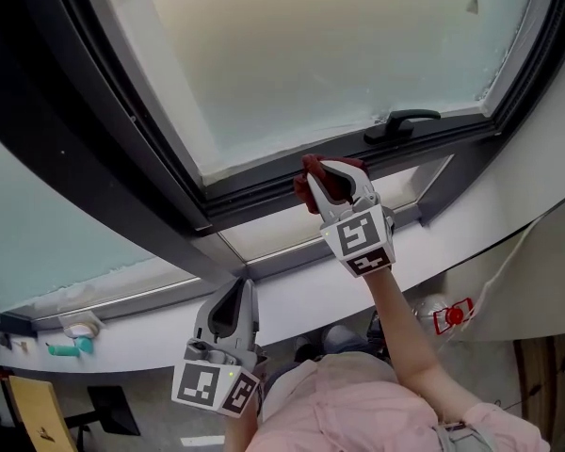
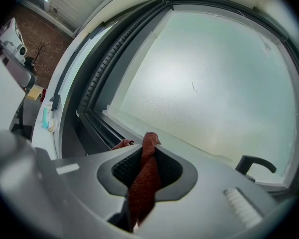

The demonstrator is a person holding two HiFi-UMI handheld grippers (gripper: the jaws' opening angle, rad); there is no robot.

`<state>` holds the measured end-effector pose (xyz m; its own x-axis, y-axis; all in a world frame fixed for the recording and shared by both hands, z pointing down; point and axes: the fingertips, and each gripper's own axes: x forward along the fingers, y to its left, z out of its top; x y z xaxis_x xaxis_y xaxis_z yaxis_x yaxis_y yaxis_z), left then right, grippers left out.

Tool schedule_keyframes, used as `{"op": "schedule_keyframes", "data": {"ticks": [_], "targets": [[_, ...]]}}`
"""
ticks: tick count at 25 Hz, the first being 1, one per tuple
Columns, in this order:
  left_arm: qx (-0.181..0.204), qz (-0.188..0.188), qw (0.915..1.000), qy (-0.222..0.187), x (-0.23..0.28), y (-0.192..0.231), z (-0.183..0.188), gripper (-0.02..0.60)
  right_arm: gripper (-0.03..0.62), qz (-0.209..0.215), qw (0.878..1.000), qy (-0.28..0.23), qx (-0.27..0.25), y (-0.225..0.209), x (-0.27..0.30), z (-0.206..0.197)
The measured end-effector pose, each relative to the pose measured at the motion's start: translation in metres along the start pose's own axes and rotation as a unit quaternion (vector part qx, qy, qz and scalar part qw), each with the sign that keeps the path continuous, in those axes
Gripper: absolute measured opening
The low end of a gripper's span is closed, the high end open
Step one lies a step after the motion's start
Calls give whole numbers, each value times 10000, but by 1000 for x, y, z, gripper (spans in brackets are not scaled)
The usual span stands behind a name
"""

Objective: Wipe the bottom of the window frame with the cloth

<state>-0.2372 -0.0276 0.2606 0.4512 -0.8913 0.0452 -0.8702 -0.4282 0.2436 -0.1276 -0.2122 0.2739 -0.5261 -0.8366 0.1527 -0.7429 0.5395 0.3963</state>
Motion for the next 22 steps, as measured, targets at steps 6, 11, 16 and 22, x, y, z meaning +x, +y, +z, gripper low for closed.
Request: {"op": "schedule_keyframes", "data": {"ticks": [6, 11, 16, 22], "targets": [[-82, -12, 10000, -22, 11, -33, -4, -3, 71, 404, 9992, 32, -50, -2, -3, 0], [-114, 15, 9999, 9, 24, -61, -12, -3, 71, 515, 9985, 13, -182, -9, -6, -4], [-131, -23, 9999, -44, 40, -86, -27, -3, 71, 478, 9978, -67, -445, -15, -9, -7], [-126, -77, 9998, -94, 49, -100, -32, -3, 71, 427, 9976, -20, -537, -23, -12, -12]]}}
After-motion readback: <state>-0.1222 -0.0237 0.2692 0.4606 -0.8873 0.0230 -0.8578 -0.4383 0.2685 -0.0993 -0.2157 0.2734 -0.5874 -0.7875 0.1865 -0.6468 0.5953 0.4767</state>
